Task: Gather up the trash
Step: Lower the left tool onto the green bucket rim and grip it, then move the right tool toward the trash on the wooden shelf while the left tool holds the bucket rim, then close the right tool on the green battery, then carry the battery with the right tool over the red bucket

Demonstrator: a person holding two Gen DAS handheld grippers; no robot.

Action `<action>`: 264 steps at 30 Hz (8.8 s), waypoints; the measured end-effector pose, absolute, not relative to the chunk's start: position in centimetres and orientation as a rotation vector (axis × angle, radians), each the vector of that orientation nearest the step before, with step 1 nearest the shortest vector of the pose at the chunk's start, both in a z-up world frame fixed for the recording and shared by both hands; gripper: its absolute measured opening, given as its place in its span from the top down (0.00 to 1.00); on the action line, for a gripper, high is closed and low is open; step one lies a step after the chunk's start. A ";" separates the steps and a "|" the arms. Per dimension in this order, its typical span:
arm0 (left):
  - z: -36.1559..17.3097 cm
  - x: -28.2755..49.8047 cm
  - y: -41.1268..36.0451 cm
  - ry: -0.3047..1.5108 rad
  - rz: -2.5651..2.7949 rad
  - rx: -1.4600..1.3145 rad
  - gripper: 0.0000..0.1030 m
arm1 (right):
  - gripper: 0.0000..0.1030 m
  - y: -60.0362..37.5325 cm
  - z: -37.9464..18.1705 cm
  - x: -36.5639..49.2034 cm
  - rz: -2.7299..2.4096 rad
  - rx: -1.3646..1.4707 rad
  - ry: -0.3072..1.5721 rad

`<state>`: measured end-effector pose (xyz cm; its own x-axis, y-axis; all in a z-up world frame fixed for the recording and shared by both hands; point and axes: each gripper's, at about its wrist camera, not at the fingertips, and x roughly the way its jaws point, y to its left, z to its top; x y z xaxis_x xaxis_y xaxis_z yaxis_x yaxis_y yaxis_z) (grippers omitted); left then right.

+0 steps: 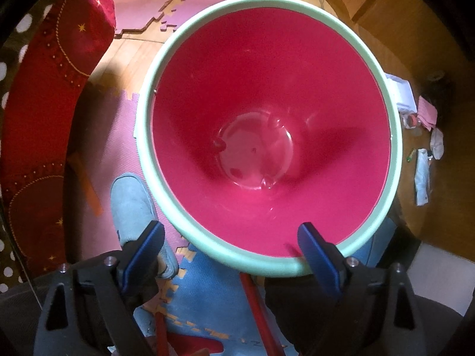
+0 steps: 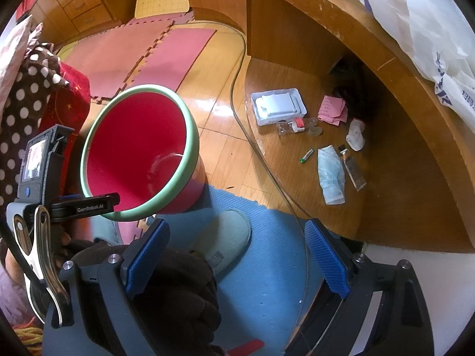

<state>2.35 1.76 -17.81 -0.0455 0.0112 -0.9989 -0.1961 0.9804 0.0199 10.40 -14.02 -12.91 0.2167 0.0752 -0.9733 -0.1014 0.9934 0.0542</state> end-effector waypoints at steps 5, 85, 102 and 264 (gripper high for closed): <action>-18.7 2.4 2.1 1.620 0.170 -0.161 0.09 | 0.08 -14.1 -13.0 10.5 0.121 -0.024 1.350; -20.6 2.6 4.7 1.638 0.289 -0.183 0.67 | 0.08 -12.8 -15.0 13.1 0.101 0.036 1.359; -20.8 2.6 4.8 1.635 0.288 -0.189 0.67 | 0.08 -15.3 -17.9 14.8 0.068 0.157 1.367; -20.6 2.6 5.1 1.617 0.285 -0.208 0.67 | 0.89 -26.5 -33.4 28.0 -0.294 0.274 1.521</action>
